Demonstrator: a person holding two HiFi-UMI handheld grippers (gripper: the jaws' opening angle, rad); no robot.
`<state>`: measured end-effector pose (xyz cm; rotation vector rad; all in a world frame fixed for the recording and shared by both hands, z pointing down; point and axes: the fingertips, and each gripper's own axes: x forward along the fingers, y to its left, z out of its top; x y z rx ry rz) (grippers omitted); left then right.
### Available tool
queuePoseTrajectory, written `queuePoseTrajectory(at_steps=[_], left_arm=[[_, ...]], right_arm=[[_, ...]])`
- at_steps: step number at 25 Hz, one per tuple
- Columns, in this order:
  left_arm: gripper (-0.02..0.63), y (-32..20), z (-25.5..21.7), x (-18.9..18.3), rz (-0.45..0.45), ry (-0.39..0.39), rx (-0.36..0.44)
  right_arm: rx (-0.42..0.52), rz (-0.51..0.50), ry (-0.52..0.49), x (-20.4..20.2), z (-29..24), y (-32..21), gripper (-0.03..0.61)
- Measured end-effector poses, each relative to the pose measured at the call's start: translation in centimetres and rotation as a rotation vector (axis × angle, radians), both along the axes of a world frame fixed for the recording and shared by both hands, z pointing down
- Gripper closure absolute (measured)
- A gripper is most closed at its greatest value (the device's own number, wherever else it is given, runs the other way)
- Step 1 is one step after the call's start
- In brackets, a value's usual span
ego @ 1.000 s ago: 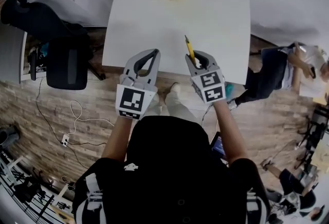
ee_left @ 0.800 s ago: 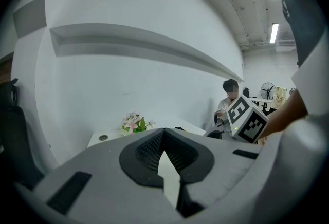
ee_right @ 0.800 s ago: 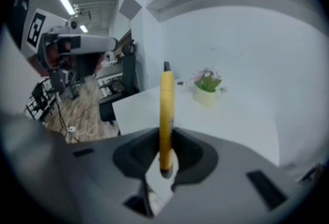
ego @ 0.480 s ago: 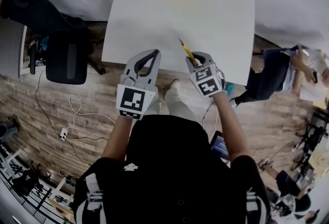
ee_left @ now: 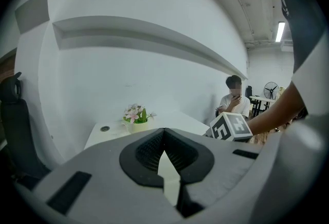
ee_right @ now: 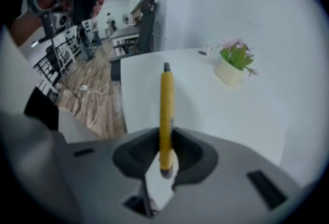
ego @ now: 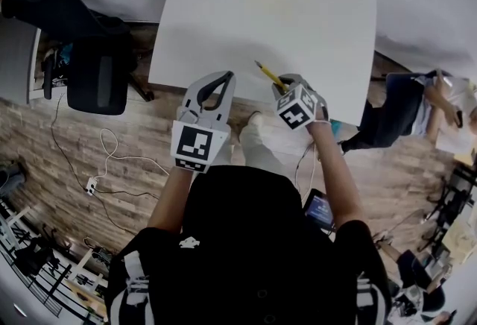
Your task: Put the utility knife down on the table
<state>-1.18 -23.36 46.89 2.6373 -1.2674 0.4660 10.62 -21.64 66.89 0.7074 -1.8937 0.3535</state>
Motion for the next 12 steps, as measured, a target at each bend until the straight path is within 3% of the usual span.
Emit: queuePoseTrajectory(at_steps=[12], left_arm=[[0.6, -0.1, 0.9, -0.1, -0.01, -0.029, -0.011]], right_arm=[[-0.049, -0.096, 0.134, 0.9, 3.7, -0.7, 0.477]])
